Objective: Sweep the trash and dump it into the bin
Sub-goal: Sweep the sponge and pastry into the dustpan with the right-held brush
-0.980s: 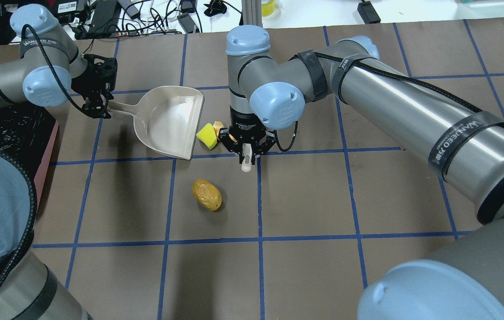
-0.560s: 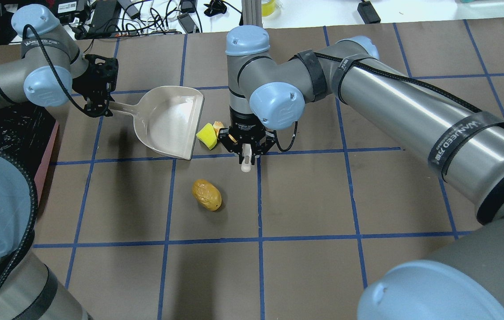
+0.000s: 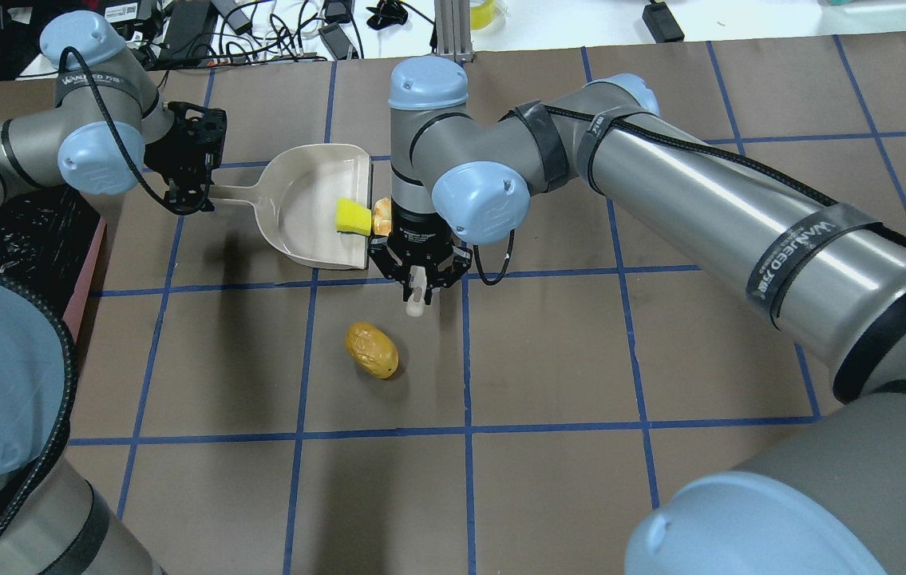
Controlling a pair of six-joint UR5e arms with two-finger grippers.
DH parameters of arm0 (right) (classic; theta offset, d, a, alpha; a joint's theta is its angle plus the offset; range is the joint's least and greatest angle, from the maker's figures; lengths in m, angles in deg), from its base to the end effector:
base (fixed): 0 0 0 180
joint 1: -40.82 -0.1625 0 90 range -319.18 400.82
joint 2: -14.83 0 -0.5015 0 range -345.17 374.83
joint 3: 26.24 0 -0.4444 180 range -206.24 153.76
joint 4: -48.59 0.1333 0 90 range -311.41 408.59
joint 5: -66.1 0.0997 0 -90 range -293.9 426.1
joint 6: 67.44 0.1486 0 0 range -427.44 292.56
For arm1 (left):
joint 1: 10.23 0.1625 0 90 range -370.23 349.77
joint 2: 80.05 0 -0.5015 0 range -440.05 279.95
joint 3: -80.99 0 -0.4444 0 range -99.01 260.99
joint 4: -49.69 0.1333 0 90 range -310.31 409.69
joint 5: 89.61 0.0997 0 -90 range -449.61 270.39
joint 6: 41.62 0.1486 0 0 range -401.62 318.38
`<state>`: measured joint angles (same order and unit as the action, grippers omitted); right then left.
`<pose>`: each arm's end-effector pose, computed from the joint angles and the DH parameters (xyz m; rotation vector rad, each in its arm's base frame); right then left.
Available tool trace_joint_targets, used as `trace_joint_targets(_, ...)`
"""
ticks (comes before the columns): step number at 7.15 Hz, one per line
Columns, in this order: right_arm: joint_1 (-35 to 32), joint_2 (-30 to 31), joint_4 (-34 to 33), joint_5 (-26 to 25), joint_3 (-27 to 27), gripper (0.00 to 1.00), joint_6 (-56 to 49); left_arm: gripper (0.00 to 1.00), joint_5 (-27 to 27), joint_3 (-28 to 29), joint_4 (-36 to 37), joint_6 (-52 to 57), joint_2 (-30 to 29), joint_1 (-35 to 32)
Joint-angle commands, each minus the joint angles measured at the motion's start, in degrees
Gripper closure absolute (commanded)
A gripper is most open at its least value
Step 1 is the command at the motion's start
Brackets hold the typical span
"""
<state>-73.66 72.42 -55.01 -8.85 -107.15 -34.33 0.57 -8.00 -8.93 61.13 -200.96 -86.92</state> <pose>0.4676 -0.6122 0.2517 0.2563 2.9544 0.4096 0.0426 -0.7569 0.2253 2.1939 2.2155 -0.0172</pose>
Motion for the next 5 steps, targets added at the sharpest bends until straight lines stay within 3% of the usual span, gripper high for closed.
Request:
trace_joint_targets(1, -1.5, -3.9, -0.2, 2.8, 6.1, 1.00, 1.0, 0.92, 0.1, -0.7, 0.0, 0.1, 0.2, 0.0)
trace_joint_targets(5, -4.2, -7.2, -0.2, 11.0, 14.6, 1.00, 3.3, 0.92, 0.2, -1.2, 0.0, 0.1, 0.5, 0.0)
